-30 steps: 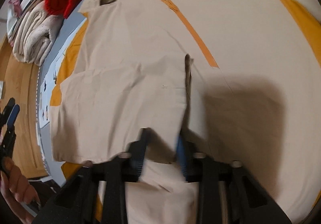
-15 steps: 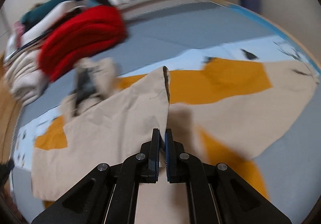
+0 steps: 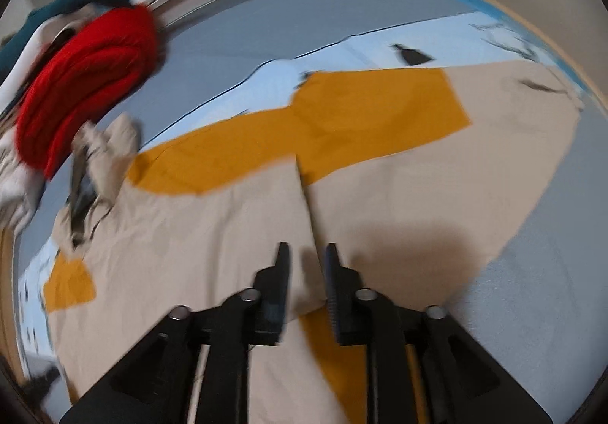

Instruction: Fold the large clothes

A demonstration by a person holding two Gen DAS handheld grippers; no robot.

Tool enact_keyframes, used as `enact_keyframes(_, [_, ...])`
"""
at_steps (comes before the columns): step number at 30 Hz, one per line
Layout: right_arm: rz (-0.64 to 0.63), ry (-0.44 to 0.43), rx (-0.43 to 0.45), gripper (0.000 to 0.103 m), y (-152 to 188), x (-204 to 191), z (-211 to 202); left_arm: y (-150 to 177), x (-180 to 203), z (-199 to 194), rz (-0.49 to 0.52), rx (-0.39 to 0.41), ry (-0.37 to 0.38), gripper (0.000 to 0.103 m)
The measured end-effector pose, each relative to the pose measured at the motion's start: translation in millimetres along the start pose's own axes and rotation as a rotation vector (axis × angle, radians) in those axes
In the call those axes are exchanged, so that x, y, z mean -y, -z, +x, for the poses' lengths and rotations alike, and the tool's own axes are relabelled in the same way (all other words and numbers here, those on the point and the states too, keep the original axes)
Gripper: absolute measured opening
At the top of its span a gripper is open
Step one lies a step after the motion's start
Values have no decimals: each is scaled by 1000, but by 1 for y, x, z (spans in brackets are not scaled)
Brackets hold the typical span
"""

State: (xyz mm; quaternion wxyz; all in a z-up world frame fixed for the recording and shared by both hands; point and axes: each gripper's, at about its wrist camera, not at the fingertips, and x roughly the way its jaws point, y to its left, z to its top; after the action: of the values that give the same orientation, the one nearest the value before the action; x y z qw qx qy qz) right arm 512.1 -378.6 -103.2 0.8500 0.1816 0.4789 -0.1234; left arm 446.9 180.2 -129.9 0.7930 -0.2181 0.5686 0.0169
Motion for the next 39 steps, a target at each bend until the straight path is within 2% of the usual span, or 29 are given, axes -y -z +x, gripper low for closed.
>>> enact_keyframes(1, [30,3,1,38,-1,5,0,2,1,1,6,-4,1,22])
enact_keyframes(4, [71,-24,-50,44,1,13,10,5,6,4,24,-26,4,22])
enact_keyframes(8, [141,-124,-208,44,12,23,42,11,9,11,55,-65,-14,22])
enact_keyframes(9, [155,-129,-222,43,14,25,47,13,9,14,67,-77,-25,22])
enact_keyframes(10, [158,-121,-220,36,16,25,48,15,9,17,74,-86,-36,22])
enact_keyframes(12, [128,-112,-198,10,16,21,45,17,6,21,84,-106,-61,22])
enact_keyframes(17, [92,-165,-103,8,9,4,8,23,1,27,154,-135,-203,22])
enact_keyframes(20, [99,-79,-111,8,8,7,7,24,1,26,171,-139,-227,22])
enact_keyframes(22, [130,16,-125,10,10,19,15,25,3,24,180,-135,-236,22])
enact_keyframes(24, [145,99,-65,11,8,27,9,23,5,17,166,-104,-209,23])
enact_keyframes(26, [130,65,7,11,3,25,-3,21,8,10,153,-76,-153,23])
enact_keyframes(28, [56,-41,38,13,0,10,-6,22,12,7,159,-68,-122,23])
enact_keyframes(30, [-20,-179,-30,15,2,-10,5,26,14,12,163,-87,-108,25])
enact_keyframes(31, [-43,-211,-74,19,6,-16,12,28,13,17,161,-107,-109,26])
enact_keyframes(32, [-80,-220,-142,21,11,-24,24,31,11,24,158,-136,-122,27])
enact_keyframes(35, [-149,-103,-269,22,29,-29,53,33,11,28,169,-149,-138,28])
enact_keyframes(37, [-118,-113,-273,22,31,-25,54,32,13,22,167,-134,-134,28])
enact_keyframes(39, [-129,-137,-229,22,29,-29,42,31,12,17,160,-119,-114,29])
